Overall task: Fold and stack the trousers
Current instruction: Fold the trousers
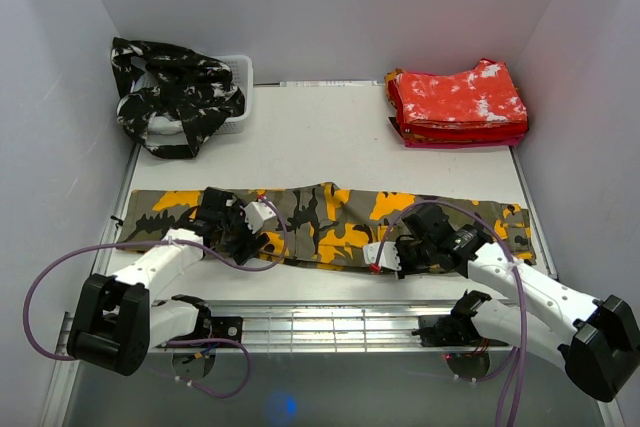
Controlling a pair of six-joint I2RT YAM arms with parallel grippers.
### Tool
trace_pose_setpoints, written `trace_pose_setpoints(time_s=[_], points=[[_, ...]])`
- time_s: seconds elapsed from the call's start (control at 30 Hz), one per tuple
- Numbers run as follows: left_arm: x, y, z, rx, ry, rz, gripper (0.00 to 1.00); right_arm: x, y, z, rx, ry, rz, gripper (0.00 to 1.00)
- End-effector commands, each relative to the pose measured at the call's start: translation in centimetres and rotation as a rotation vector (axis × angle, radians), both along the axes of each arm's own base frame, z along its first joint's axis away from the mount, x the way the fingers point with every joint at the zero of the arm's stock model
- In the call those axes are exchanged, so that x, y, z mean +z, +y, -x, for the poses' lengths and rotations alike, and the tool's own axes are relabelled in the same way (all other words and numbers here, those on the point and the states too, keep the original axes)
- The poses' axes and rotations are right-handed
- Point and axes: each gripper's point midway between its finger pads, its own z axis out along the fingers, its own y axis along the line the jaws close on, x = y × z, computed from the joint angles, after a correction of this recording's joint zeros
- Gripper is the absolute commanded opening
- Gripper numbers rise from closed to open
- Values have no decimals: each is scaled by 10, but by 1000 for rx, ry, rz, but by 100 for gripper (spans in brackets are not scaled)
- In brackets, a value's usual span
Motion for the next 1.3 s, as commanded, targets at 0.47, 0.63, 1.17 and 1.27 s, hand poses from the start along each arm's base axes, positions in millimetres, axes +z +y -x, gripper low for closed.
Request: trace_pose_setpoints(time_s=[0.47, 0.63, 1.17, 1.27], points=[[78, 33, 45, 48, 231, 113, 80, -58, -8, -1, -63, 116, 113, 8], [86, 110, 13, 339, 175, 40, 78, -56, -15, -5, -62, 83, 126, 8], [79, 321, -21, 1282, 192, -19, 54, -36, 2, -18, -99, 131, 113, 8], [68, 337, -6, 1366, 210, -27, 56, -35, 2, -18, -97, 139, 114, 8]])
